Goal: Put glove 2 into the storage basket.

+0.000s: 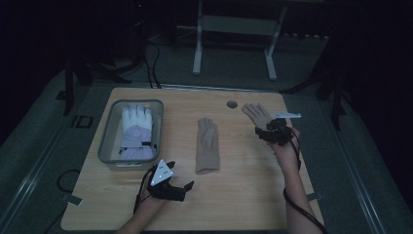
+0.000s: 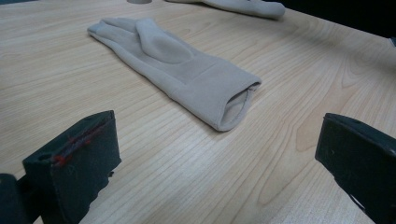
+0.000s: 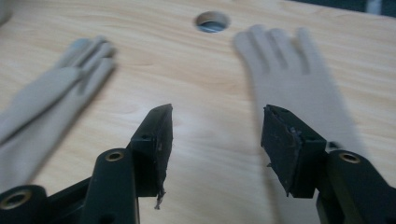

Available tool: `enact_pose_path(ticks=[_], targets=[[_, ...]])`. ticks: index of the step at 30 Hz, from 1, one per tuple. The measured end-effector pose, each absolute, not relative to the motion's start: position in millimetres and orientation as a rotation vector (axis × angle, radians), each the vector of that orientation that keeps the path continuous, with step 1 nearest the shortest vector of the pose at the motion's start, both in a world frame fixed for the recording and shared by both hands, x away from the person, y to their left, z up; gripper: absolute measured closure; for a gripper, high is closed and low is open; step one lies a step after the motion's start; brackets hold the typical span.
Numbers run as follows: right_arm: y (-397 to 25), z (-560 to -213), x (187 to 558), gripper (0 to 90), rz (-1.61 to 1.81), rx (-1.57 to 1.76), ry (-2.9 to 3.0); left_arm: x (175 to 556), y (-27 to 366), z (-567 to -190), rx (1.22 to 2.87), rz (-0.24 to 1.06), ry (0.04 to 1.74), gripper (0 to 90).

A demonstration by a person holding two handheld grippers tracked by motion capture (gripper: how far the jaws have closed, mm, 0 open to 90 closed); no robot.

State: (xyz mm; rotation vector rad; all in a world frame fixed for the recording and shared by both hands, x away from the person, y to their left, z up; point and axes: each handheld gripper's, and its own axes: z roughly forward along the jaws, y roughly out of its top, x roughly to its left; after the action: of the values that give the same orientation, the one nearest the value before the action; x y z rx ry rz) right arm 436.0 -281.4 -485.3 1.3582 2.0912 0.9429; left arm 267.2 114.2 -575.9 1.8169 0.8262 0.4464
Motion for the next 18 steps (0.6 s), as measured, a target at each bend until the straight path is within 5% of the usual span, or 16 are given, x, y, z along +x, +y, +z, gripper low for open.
enact_pose_path(ticks=[18], targets=[[-312,-501,494,43.6,0.863,1.354,2.095,268,115,-576,1.815,0.444,0.847,0.0]])
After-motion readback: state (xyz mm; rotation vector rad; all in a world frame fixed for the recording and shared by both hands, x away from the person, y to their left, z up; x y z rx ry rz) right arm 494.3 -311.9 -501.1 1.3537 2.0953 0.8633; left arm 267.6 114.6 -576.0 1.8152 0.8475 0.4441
